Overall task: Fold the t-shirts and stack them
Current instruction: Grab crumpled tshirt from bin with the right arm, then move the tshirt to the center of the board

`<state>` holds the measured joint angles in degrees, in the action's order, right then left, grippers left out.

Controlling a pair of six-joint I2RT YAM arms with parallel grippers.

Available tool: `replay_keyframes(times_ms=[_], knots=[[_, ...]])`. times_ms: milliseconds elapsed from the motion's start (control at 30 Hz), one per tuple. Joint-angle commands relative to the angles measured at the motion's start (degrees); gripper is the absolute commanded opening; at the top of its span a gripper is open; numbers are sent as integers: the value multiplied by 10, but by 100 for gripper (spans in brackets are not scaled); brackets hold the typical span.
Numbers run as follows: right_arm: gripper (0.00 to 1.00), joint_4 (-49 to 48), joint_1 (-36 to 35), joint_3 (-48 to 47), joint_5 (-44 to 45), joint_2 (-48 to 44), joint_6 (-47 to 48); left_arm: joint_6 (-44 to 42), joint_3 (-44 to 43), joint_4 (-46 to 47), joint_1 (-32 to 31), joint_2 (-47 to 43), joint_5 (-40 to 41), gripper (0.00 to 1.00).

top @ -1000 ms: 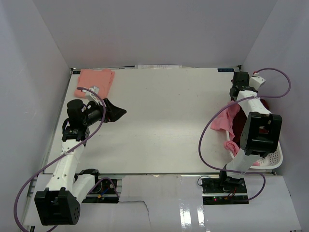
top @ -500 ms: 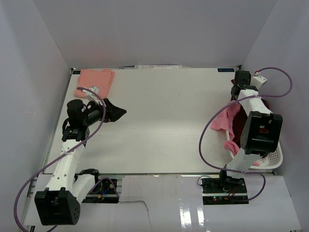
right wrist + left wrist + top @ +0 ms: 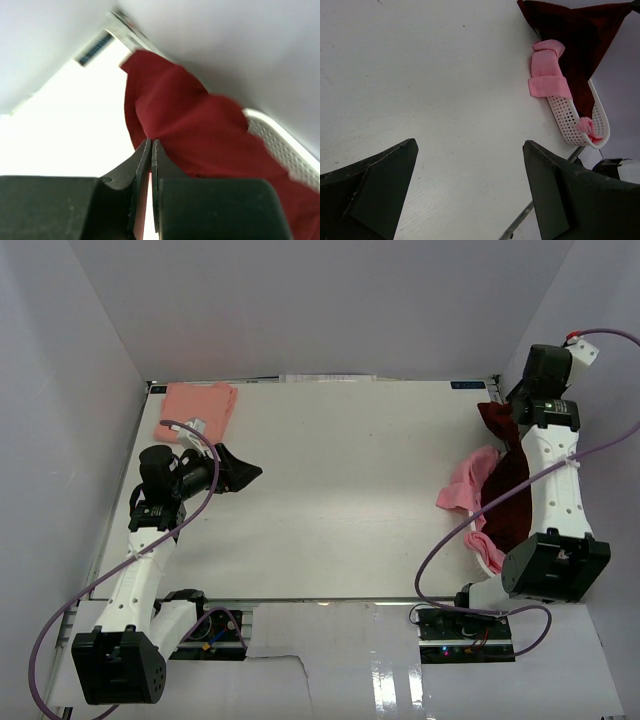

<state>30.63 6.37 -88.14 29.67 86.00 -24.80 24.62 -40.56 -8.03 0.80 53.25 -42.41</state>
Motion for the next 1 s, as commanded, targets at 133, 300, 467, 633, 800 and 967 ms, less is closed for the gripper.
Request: replay_keyframes(times_ms=[133, 300, 467, 633, 800, 967], knots=[[8, -35, -14, -143, -309, -45, 112, -7, -3, -1, 2, 6, -4, 98], [8, 75, -57, -293, -466, 13, 142, -10, -3, -3, 2, 6, 4, 98], [8, 160, -171, -419, -557, 68, 208, -13, -4, -9, 2, 4, 15, 98], [8, 134, -229, -396, -599, 67, 215, -15, -6, -11, 2, 9, 20, 98], [8, 121, -288, -384, -669, 80, 199, -16, -7, -13, 2, 17, 22, 98], [8, 109, -358, -382, -683, 90, 203, -18, -8, -14, 1, 16, 26, 98]])
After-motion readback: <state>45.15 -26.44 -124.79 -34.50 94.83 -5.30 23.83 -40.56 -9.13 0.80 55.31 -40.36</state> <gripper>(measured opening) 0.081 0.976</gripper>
